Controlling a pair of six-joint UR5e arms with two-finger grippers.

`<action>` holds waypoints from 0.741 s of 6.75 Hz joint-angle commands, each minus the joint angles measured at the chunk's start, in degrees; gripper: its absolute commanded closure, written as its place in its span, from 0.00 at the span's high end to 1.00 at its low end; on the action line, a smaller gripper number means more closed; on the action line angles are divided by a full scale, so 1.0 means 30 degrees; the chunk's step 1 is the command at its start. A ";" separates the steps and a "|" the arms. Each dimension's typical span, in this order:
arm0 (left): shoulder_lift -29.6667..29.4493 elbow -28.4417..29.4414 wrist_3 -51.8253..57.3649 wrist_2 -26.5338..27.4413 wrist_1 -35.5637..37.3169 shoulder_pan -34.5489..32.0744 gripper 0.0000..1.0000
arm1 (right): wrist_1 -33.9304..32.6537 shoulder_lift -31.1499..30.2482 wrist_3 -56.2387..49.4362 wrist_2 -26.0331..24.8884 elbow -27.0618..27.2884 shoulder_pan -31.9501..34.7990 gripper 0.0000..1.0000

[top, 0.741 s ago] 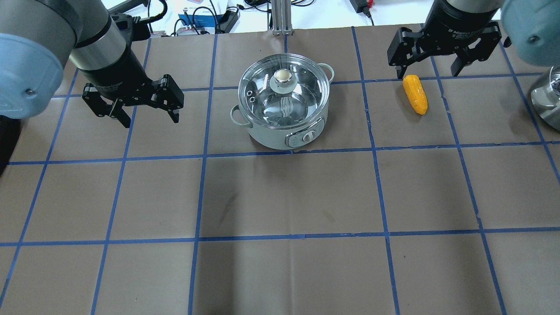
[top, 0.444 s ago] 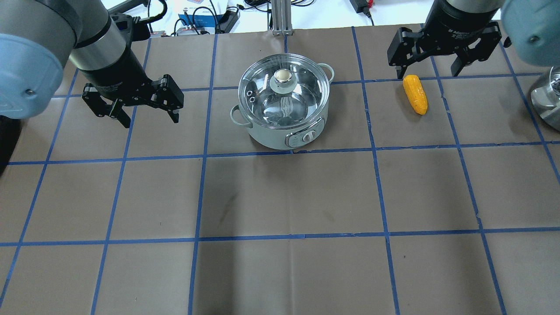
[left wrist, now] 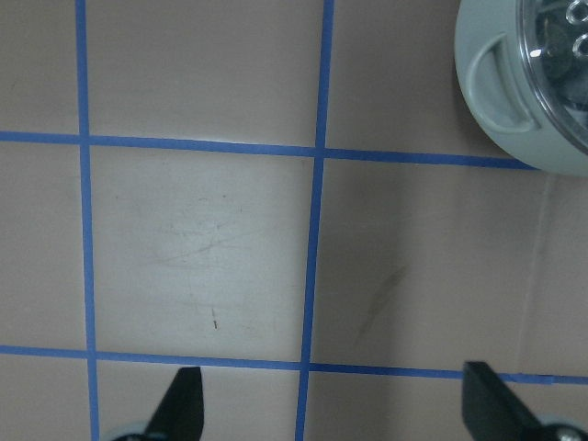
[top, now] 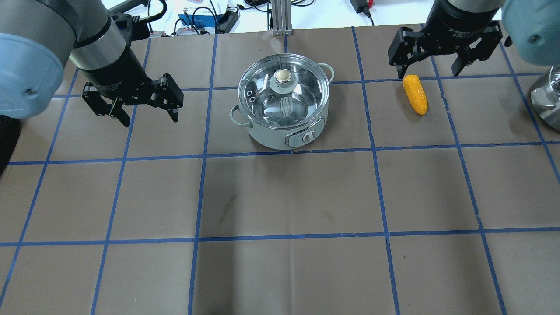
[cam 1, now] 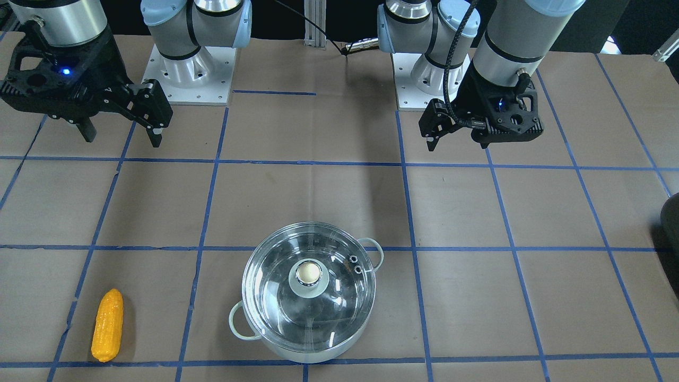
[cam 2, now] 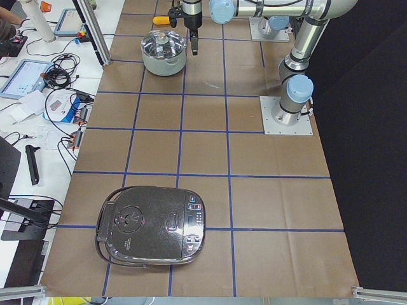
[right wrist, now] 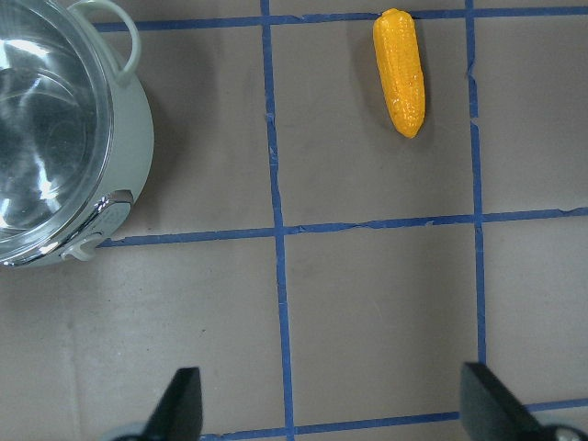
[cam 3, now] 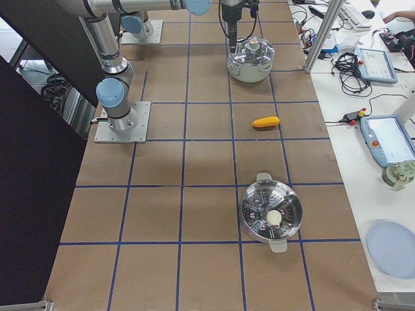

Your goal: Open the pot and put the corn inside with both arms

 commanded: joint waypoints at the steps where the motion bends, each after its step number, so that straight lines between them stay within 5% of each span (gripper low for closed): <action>1: -0.1572 0.1314 -0.0155 -0.0341 0.2220 -0.0537 1.00 | -0.0841 0.2679 -0.0286 -0.0107 -0.0737 -0.0566 1.00; 3: -0.5167 0.4264 -0.2712 -0.0257 0.3491 -0.3340 1.00 | -0.2453 0.6228 -0.3657 0.0067 -0.2058 -0.2956 0.93; 5: -0.7901 0.6442 -0.4019 -0.0489 0.4425 -0.5192 1.00 | -0.6687 0.8985 -0.6109 0.0215 -0.1481 -0.3263 0.90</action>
